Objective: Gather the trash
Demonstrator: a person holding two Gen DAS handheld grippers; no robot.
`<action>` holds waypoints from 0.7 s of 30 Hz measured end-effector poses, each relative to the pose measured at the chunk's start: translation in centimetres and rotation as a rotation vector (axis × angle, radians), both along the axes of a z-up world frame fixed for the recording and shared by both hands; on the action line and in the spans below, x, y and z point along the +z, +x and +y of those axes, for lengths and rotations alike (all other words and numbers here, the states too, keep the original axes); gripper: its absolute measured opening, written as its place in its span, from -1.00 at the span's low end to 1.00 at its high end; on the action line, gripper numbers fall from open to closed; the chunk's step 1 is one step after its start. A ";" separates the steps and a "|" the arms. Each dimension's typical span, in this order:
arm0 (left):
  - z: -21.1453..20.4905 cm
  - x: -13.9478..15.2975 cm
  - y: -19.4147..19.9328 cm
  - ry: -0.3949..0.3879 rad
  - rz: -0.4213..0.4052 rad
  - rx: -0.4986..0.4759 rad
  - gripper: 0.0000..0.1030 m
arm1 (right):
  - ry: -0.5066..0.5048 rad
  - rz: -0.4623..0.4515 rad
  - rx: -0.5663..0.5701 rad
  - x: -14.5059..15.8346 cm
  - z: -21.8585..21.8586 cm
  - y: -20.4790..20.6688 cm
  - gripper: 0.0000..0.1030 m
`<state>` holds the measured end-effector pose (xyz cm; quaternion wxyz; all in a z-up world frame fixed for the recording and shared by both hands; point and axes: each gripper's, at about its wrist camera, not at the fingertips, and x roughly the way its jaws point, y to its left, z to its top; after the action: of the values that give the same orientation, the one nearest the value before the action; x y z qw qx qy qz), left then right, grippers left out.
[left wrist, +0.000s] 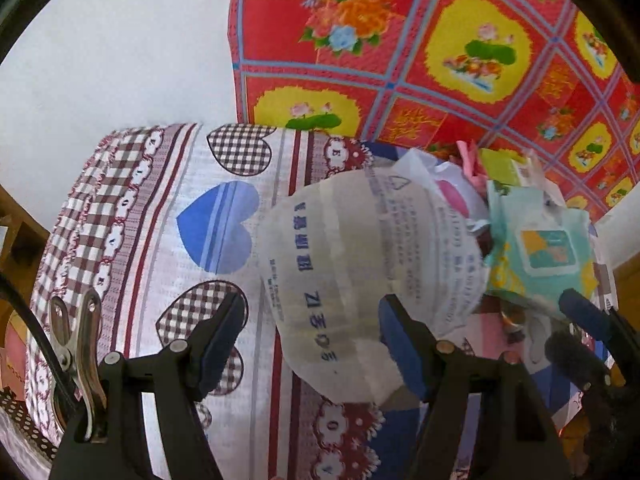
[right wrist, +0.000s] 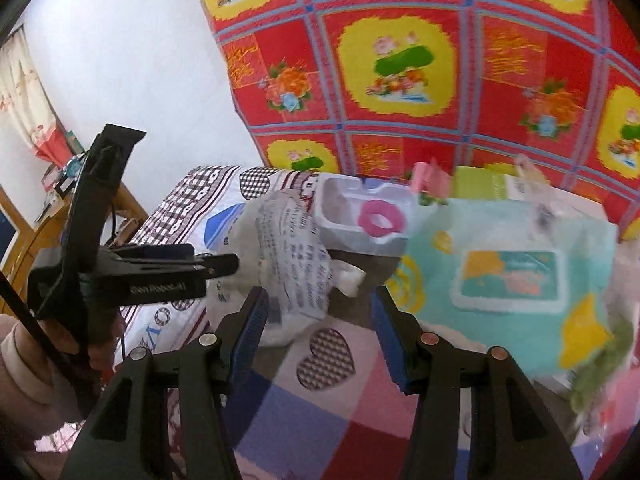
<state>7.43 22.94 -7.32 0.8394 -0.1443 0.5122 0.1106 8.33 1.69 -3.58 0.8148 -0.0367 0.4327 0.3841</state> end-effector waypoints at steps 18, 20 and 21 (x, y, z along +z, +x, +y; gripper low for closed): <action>1.7 -3.2 1.0 -0.082 0.012 -0.032 0.46 | -0.064 0.160 0.034 -5.7 5.7 4.3 -0.28; 1.7 -3.8 1.1 -0.089 0.025 -0.032 0.50 | -0.085 0.165 0.044 -6.3 6.0 4.4 -0.41; 1.7 -4.0 1.1 -0.101 0.026 -0.032 0.50 | -0.087 0.169 0.048 -6.5 6.0 4.5 -0.45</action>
<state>8.51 24.62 -11.28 0.8260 -0.1768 0.5302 0.0733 12.78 7.70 -10.05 0.7636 -0.0499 0.5153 0.3860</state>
